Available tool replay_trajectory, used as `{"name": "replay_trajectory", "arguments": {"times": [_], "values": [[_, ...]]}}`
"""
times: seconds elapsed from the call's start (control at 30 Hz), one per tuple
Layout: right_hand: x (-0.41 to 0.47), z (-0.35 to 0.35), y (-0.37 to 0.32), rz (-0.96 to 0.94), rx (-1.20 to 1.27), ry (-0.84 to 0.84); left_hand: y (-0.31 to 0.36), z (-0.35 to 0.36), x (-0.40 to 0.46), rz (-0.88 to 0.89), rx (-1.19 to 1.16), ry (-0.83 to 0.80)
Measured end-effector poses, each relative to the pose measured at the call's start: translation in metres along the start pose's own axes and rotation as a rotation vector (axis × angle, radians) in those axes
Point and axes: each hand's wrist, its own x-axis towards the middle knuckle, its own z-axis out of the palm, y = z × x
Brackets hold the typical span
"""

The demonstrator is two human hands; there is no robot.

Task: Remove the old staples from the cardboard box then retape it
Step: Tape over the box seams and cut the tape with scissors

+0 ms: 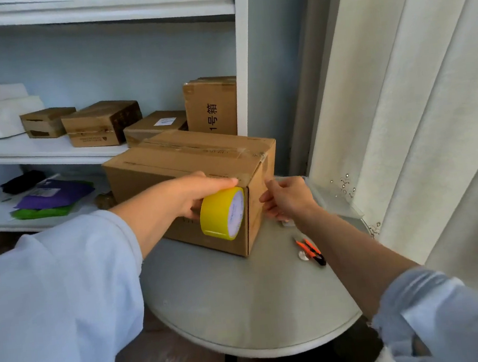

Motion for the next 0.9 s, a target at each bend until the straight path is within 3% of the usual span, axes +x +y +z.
{"name": "replay_trajectory", "arguments": {"times": [0.3, 0.43, 0.53, 0.6, 0.7, 0.83, 0.9], "values": [[0.033, -0.017, 0.093, 0.215, -0.773, -0.092, 0.005, 0.016, 0.0, -0.022, -0.142, 0.054], [0.026, -0.008, 0.133, 0.171, -0.947, -0.075, 0.005, 0.019, -0.002, -0.002, -0.158, 0.095], [0.02, -0.005, 0.138, 0.007, -0.921, 0.066, 0.002, 0.017, 0.0, 0.005, -0.143, 0.09], [0.02, -0.006, 0.134, 0.019, -0.907, 0.059, 0.0, 0.014, 0.002, 0.014, -0.14, 0.086], [0.023, -0.01, 0.125, 0.169, -0.697, 0.044, 0.001, 0.009, 0.006, 0.017, -0.146, 0.067], [0.025, -0.017, 0.096, 0.347, 0.217, -0.038, 0.001, 0.005, 0.008, 0.008, -0.166, 0.046], [0.022, -0.02, 0.069, 0.314, 0.519, -0.086, 0.001, 0.004, 0.006, -0.009, -0.19, 0.033]]}}
